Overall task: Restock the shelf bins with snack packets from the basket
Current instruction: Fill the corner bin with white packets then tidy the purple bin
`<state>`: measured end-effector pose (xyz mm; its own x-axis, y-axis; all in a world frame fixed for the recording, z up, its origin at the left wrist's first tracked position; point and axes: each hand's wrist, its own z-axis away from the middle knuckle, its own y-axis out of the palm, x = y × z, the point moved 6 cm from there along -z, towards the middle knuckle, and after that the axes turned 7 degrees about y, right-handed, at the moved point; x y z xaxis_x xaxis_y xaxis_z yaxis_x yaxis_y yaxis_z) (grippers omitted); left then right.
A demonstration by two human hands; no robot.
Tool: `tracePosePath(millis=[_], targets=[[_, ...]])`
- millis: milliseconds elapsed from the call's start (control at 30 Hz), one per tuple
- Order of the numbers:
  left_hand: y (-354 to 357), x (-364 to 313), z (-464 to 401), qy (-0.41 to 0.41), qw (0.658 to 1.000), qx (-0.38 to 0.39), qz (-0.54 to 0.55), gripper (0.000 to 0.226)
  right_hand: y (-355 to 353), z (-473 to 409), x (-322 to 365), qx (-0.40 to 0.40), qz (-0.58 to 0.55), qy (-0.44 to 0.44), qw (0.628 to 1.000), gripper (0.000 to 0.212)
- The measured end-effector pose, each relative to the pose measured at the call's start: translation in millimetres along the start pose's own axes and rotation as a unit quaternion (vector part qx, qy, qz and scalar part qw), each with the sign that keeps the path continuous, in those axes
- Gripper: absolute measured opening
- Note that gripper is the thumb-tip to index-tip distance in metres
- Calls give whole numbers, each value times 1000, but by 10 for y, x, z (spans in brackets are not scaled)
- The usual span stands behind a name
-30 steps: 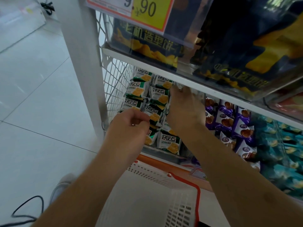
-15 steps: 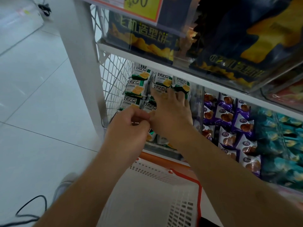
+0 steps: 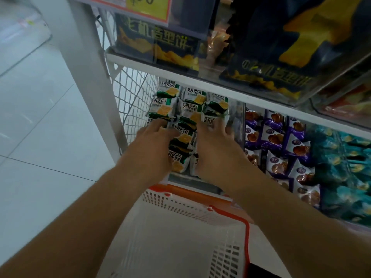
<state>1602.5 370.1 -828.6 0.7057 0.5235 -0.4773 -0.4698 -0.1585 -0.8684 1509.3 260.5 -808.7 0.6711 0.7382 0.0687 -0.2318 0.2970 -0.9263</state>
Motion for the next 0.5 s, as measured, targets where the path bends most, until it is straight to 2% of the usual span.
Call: tracePosePath(millis=[100,167,367,500], targets=[[55,58,-217,-4,995,101,-27,95,65,32,-3,3,63,-17,998,78],[110,106,-341,17,993,108,-43,106,111,-8,-16,20,64,-23,998,74],[239,78,-461,76,991,52,-93,87,163,-97,-48,40,66,11,997,67],[308,119,-367,55,997,12,-58,71,133,-140,-29,68,31,16,997,71]])
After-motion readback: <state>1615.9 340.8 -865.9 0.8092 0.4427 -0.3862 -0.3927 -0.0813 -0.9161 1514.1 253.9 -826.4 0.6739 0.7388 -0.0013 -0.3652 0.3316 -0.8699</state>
